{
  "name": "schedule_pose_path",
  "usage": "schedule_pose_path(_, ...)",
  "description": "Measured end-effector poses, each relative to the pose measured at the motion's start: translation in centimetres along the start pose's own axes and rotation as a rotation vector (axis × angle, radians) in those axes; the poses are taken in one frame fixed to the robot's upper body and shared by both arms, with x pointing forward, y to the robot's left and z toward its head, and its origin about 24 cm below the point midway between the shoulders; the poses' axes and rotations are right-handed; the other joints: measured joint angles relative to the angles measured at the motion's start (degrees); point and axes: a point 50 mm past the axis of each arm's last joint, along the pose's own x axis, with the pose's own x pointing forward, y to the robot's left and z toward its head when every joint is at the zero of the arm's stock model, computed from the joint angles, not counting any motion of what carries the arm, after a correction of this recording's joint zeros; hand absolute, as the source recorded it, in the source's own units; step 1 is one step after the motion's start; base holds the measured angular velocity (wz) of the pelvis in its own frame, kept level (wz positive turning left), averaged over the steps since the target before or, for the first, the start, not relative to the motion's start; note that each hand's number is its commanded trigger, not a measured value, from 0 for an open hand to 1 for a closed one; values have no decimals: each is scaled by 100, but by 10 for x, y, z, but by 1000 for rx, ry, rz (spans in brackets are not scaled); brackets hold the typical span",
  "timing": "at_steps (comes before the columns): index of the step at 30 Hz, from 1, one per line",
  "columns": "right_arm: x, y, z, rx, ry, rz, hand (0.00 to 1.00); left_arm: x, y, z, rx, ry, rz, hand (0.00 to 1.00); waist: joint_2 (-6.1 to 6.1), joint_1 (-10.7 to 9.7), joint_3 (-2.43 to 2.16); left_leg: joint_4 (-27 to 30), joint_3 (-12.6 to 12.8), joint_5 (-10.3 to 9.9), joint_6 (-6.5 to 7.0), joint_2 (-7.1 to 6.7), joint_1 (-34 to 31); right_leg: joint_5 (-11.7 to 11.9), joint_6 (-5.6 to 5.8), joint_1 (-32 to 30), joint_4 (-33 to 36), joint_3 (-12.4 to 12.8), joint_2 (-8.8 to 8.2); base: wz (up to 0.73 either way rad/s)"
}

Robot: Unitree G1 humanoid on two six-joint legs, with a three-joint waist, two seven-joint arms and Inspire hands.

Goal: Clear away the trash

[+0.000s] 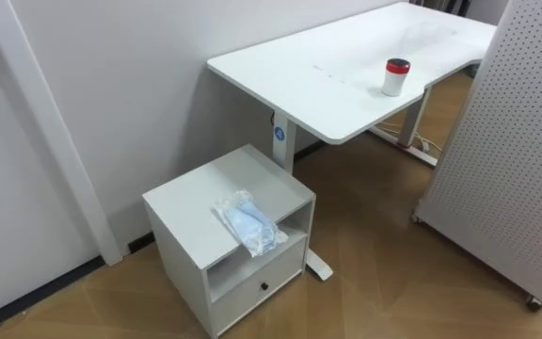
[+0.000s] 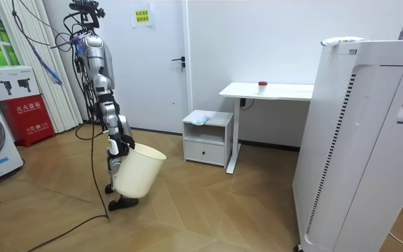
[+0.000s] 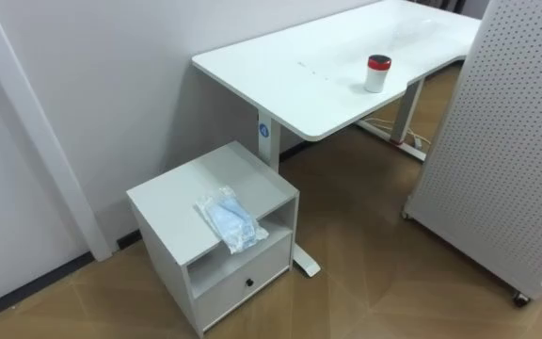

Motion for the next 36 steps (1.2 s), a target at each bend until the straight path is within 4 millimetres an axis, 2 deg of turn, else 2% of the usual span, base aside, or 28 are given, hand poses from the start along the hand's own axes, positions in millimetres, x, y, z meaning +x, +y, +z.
schedule_pose_path(15, 0, 2, 2, -19, -10, 9, 100, 0, 0, 1, -6, -10, -3, 0, -3, 9, 2, 1, 11, -1, 1, 1, 5, 0, 0, 7, -4, 3, 1, 0)
schedule_pose_path(26, 0, 5, 5, -140, -19, 19, 100, 0, -1, -2, -1, 3, -4, 0, 24, 41, 10, 233, 7, -66, 7, 18, -106, -1, -2, -8, 15, -4, 8, 0)
schedule_pose_path(29, 0, 5, 6, -141, -20, 31, 100, 0, -2, -7, -11, 27, -10, 0, 76, 61, 26, 634, 3, -299, -23, 124, -224, -58, -42, -10, 136, 39, 82, -8)
schedule_pose_path(31, 0, 1, 5, -138, -13, 41, 100, 0, -1, -9, -12, 48, -9, 0, 74, 49, 50, 1201, 9, -494, -65, 252, -399, -232, -83, -35, 359, 49, 119, 0)
schedule_pose_path(32, 0, 0, 4, -135, -11, 43, 100, 0, -1, -10, -12, 52, -9, 0, 86, 57, 47, 1407, 13, -548, -87, 299, -466, -289, -94, -53, 449, 71, 142, -6)
schedule_pose_path(33, -1, -2, 3, -134, -6, 46, 100, 0, 0, -10, -12, 53, -8, 0, 89, 97, 47, 1874, 17, -642, -117, 385, -676, -416, -141, -151, 667, 106, 185, -22)
schedule_pose_path(34, -1, -2, 3, -133, -1, 49, 100, 0, 2, -10, -12, 53, -7, 0, 125, 169, 39, 2358, 36, -670, -131, 469, -879, -532, -189, -254, 901, 174, 219, -30)
schedule_pose_path(36, -1, -4, 7, -131, -9, 45, 100, 0, 2, -15, -15, 64, -15, 0, 119, 205, 58, 2948, -17, -667, -129, 558, -1135, -646, -288, -311, 1151, 184, 273, -31)
